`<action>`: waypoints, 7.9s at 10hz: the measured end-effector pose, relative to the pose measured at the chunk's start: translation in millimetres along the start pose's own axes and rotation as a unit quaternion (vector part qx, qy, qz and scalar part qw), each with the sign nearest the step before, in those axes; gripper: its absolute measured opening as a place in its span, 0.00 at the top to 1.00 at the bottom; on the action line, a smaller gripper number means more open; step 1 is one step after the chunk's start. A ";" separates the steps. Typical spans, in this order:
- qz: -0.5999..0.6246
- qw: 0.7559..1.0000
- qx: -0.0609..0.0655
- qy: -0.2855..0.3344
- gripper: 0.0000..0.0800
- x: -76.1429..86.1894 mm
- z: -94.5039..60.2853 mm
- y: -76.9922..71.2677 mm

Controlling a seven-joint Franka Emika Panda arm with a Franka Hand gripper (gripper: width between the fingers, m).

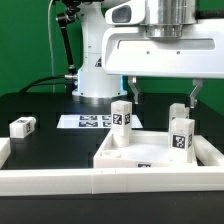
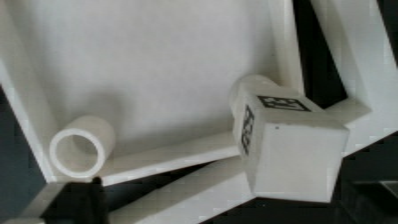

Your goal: Assemble square table

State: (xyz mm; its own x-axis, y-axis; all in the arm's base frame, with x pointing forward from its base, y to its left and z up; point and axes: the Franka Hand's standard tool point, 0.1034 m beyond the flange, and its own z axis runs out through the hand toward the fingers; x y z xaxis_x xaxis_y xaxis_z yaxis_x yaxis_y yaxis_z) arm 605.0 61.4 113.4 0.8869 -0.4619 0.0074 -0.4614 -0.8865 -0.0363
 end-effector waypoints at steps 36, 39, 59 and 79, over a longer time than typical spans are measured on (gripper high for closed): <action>-0.078 0.996 -0.012 -0.029 0.19 -27.1 17.8 274.2; -0.075 0.997 -0.015 -0.029 0.19 -22.5 19.1 291.9; -0.044 0.906 0.000 -0.421 0.19 -55.9 76.7 333.6; -0.051 0.895 -0.004 -0.442 0.61 -56.6 87.2 326.6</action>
Offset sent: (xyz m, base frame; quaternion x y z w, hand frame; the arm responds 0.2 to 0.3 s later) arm -0.0318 -0.0681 0.0127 0.0217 -0.0076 -0.0387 0.9990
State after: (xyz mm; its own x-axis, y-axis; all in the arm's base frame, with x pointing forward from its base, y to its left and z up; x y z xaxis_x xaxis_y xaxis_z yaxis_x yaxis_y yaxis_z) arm 406.1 -199.5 14.1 0.5942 -0.1787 -0.7842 -0.3740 -0.9246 -0.0727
